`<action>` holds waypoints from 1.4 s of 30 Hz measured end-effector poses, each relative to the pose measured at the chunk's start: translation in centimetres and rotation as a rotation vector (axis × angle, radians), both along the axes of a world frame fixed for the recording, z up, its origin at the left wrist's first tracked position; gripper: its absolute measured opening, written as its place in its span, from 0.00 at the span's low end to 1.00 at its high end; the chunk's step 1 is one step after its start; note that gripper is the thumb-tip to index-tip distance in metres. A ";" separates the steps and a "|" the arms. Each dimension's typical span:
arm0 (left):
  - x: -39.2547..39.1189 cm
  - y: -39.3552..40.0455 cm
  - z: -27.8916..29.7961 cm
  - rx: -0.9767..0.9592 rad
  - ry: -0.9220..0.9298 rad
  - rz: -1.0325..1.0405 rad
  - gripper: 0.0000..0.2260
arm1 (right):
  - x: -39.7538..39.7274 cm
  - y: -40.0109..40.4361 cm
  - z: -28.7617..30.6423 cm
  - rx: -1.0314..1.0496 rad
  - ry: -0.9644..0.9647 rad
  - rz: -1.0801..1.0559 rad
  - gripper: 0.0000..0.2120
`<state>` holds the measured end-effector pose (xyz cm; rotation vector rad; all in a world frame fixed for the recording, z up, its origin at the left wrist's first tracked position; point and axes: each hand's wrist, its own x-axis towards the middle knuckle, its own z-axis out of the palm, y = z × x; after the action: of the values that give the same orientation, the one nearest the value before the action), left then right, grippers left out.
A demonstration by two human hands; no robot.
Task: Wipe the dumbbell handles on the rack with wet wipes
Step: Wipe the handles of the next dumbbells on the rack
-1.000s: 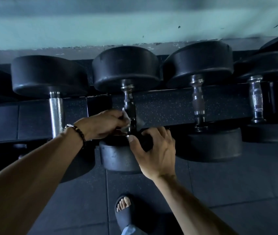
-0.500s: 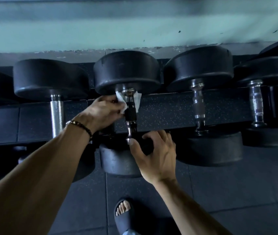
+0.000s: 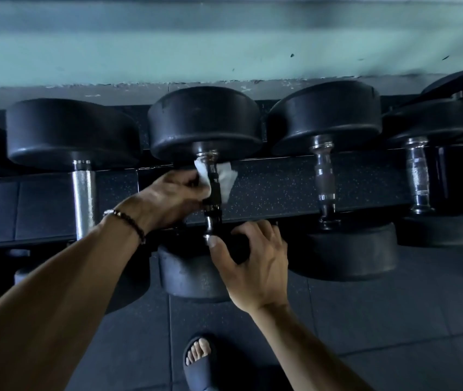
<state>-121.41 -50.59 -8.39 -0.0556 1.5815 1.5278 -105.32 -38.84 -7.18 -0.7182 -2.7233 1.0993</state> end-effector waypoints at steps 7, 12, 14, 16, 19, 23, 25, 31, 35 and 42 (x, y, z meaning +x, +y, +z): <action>1.1 0.3 0.3 -0.147 0.119 0.048 0.05 | 0.0 -0.2 0.0 0.012 0.020 -0.014 0.23; 1.5 1.6 0.1 -0.343 0.371 0.114 0.11 | -0.1 0.0 -0.1 0.024 0.024 -0.005 0.23; 3.1 0.7 0.9 -0.538 0.525 -0.128 0.16 | -0.1 -0.2 0.0 0.026 0.020 -0.011 0.23; 3.1 0.9 1.9 -0.646 0.625 -0.252 0.18 | -0.1 -0.2 0.1 0.024 0.006 -0.020 0.24; 0.8 2.8 3.0 -0.664 0.650 -0.151 0.18 | -0.1 -0.1 0.0 0.017 0.004 -0.022 0.23; 1.7 3.3 2.4 -0.695 0.631 -0.035 0.13 | -0.1 0.0 -0.2 0.021 0.007 -0.017 0.24; 3.1 2.2 1.8 -0.687 0.626 -0.091 0.14 | -0.1 -0.1 -0.1 0.015 0.004 -0.014 0.24; 0.5 3.7 1.8 -0.634 0.544 0.092 0.18 | -0.3 -0.1 0.0 -0.005 -0.006 -0.036 0.23; 1.3 2.9 1.1 -0.631 0.462 0.042 0.17 | -0.2 -0.1 0.2 -0.022 -0.023 -0.024 0.25; 2.6 1.7 1.2 -0.543 0.417 0.002 0.12 | -0.2 -0.2 0.4 -0.014 -0.031 -0.024 0.25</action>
<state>-118.79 -48.92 -7.21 -0.0425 2.2978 1.1133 -105.52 -39.04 -6.82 -0.7747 -2.7273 1.1128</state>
